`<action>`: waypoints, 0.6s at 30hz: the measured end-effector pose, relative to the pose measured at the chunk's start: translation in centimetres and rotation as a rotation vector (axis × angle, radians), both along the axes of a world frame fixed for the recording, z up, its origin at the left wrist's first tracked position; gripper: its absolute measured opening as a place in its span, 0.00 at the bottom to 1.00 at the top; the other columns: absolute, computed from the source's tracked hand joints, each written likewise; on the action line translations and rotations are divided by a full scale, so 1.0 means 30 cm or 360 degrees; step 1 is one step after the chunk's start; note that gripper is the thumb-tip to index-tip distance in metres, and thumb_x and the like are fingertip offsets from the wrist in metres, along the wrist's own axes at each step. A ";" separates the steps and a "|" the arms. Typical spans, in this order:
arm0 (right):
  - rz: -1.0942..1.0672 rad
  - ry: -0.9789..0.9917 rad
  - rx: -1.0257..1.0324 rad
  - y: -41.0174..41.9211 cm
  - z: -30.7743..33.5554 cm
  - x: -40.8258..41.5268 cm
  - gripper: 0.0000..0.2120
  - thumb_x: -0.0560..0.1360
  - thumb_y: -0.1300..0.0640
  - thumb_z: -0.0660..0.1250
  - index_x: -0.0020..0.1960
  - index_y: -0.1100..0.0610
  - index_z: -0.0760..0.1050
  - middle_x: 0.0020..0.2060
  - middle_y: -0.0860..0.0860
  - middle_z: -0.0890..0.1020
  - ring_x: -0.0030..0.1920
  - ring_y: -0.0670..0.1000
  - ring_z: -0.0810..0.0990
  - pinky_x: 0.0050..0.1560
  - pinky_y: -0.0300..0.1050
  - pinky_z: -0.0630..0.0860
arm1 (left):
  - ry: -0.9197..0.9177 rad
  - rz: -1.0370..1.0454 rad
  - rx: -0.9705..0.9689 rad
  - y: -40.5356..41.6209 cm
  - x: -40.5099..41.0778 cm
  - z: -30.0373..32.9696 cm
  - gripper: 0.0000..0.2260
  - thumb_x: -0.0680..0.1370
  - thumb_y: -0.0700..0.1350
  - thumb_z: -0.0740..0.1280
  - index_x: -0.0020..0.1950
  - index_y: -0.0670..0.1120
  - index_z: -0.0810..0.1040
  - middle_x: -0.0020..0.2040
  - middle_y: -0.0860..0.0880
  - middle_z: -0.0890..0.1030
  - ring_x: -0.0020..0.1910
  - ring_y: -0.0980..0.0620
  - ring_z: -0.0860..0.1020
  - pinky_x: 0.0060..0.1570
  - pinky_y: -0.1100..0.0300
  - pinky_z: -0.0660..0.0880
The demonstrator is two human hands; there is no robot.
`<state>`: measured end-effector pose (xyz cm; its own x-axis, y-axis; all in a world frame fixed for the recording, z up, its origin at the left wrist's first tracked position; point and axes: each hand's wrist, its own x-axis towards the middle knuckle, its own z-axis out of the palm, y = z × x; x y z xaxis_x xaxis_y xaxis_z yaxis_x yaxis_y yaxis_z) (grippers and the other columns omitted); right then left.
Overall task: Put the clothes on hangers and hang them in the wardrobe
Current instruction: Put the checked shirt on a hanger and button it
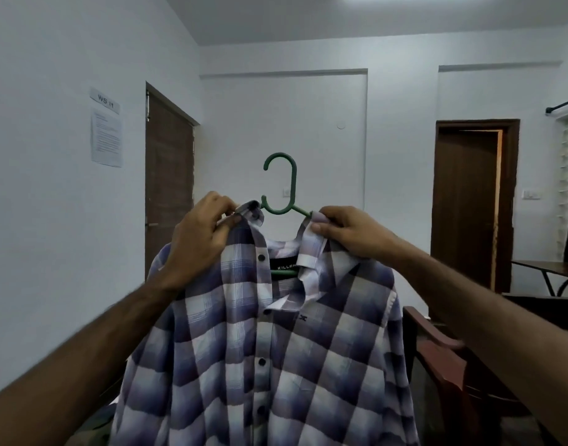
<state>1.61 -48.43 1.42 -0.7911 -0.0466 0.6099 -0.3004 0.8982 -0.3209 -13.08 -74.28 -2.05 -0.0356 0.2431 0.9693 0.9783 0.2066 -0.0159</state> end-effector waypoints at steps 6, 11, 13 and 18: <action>-0.0297 0.0321 0.0049 0.014 0.061 -0.023 0.16 0.81 0.47 0.66 0.36 0.49 0.68 0.31 0.46 0.75 0.35 0.47 0.73 0.41 0.51 0.72 | 0.0160 -0.0166 0.0468 0.001 0.068 0.044 0.07 0.77 0.29 0.65 0.47 0.40 0.77 0.47 0.43 0.76 0.47 0.43 0.74 0.45 0.51 0.72; -0.0320 0.0474 0.0084 0.035 0.148 0.022 0.16 0.81 0.45 0.65 0.38 0.49 0.68 0.32 0.45 0.75 0.36 0.47 0.74 0.41 0.52 0.72 | 0.0618 0.0357 -0.0558 -0.052 0.031 0.057 0.15 0.77 0.41 0.59 0.59 0.47 0.81 0.63 0.46 0.78 0.63 0.44 0.74 0.62 0.46 0.69; -0.0304 0.0535 0.0110 0.044 0.191 0.049 0.15 0.81 0.45 0.65 0.38 0.47 0.67 0.31 0.44 0.74 0.35 0.44 0.72 0.40 0.51 0.70 | 0.0634 0.0443 -0.0389 -0.066 0.033 0.092 0.16 0.76 0.39 0.60 0.63 0.45 0.79 0.66 0.43 0.75 0.66 0.43 0.72 0.64 0.45 0.67; -0.0250 0.0665 0.0153 0.040 0.360 0.125 0.10 0.82 0.47 0.66 0.43 0.48 0.72 0.34 0.44 0.76 0.36 0.44 0.72 0.40 0.49 0.68 | 0.0024 0.0418 -0.0119 -0.068 0.102 0.385 0.08 0.84 0.52 0.61 0.56 0.50 0.77 0.57 0.48 0.79 0.59 0.45 0.75 0.56 0.53 0.70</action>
<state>5.35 -47.24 12.22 -0.4803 -0.0176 0.8769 -0.2441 0.9630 -0.1143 -10.01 -76.32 9.49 -0.0926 0.2983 0.9500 0.8909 0.4509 -0.0548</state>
